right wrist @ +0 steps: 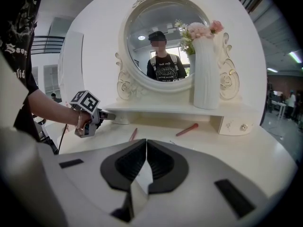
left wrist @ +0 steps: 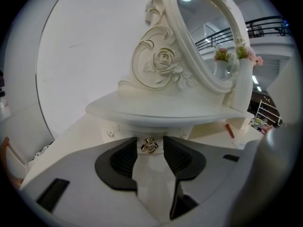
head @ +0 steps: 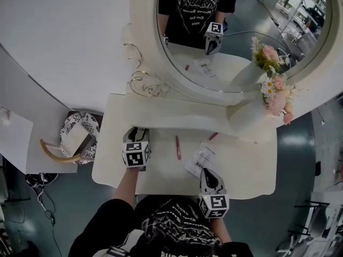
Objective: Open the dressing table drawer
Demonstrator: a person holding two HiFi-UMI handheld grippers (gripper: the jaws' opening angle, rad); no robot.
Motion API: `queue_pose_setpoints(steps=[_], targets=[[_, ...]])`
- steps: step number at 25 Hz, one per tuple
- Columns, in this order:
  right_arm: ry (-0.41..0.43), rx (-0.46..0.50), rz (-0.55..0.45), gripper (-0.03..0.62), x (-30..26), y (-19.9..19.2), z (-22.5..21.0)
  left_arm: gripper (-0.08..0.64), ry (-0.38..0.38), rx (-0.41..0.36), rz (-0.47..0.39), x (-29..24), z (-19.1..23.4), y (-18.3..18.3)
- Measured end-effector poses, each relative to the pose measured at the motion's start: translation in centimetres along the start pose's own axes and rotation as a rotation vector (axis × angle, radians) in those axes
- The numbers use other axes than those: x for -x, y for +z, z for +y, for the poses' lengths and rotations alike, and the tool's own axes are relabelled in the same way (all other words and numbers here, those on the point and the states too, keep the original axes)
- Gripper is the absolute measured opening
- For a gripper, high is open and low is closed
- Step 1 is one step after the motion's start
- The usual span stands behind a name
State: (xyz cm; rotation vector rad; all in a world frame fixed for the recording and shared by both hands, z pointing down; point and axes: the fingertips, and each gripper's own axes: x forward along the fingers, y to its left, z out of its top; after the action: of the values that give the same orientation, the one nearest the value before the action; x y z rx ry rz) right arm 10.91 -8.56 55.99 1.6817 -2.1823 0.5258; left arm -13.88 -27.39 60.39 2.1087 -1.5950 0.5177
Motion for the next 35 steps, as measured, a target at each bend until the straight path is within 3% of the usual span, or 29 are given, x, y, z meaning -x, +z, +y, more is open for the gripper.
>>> queue_pose_setpoints(steps=[13, 35], targets=[[0.005, -0.004, 0.013, 0.012, -0.5, -0.4, 0.1, 0.117, 0.028, 0.005, 0.002, 0.0, 0.2, -0.4], [0.060, 0.017, 0.023, 0.012, -1.3, -0.3, 0.7, 0.103, 0.034, -0.008, 0.013, 0.7, 0.3, -0.8]])
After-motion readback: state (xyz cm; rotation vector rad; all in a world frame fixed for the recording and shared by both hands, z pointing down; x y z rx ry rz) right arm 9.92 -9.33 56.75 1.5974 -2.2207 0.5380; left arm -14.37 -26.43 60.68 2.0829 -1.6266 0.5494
